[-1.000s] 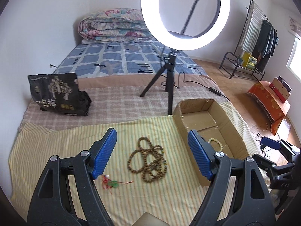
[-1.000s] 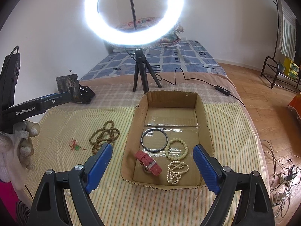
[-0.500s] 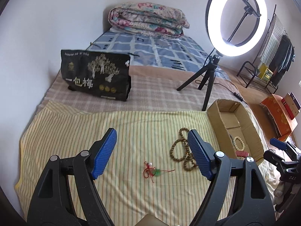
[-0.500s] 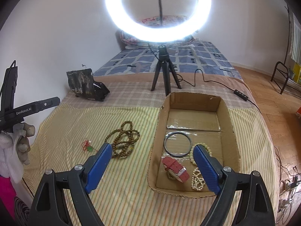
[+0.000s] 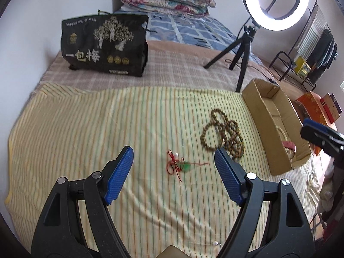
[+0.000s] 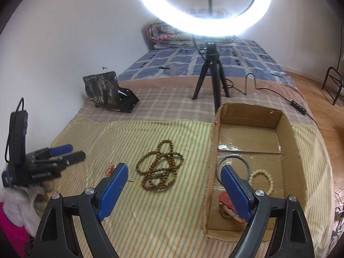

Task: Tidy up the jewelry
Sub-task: 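Withdraw both tools from the box and move them toward the brown wooden beads, then close the left gripper on the jade pendant's red string while the right gripper grasps the wooden beads, then lift the wooden bead strand with the right tool while the left gripper regrips the pendant string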

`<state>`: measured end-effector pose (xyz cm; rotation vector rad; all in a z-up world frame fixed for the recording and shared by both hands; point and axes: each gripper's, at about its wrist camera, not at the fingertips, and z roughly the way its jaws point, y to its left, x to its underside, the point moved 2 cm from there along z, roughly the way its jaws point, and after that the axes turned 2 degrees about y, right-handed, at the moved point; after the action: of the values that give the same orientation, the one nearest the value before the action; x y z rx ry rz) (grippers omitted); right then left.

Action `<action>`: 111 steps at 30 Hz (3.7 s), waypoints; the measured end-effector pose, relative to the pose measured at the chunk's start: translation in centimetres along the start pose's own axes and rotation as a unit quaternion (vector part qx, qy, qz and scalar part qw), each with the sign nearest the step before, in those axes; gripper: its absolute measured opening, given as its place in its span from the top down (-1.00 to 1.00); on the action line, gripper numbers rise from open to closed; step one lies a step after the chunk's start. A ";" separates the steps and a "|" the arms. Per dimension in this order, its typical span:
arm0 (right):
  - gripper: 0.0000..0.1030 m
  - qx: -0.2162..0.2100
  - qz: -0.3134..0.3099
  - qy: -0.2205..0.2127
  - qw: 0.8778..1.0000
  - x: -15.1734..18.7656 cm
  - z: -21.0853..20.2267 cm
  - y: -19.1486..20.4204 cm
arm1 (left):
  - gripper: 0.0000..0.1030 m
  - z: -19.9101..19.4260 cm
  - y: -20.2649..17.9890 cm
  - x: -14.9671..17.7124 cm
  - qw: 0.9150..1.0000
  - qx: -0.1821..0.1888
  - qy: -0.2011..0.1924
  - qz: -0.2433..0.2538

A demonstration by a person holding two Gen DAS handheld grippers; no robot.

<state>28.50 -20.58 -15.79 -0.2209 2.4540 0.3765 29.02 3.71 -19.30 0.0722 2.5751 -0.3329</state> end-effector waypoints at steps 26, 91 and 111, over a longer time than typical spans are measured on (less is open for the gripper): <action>-0.74 -0.016 0.042 0.135 0.990 -2.1 13.4 2.1 | -0.55 6.5 -1.9 4.0 0.999 -0.009 0.028 0.012; 0.81 0.051 -0.032 0.140 0.988 0.0 15.6 2.6 | 1.00 6.7 -1.1 3.8 1.000 -0.010 0.016 0.024; 0.81 0.046 -0.036 0.137 0.989 -0.1 15.4 2.9 | 1.00 6.4 -1.3 3.3 0.999 -0.016 0.008 0.033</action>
<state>36.65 -12.89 -26.76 -0.3400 2.7169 0.2125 29.25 0.75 -26.02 0.1487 2.5854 -0.2678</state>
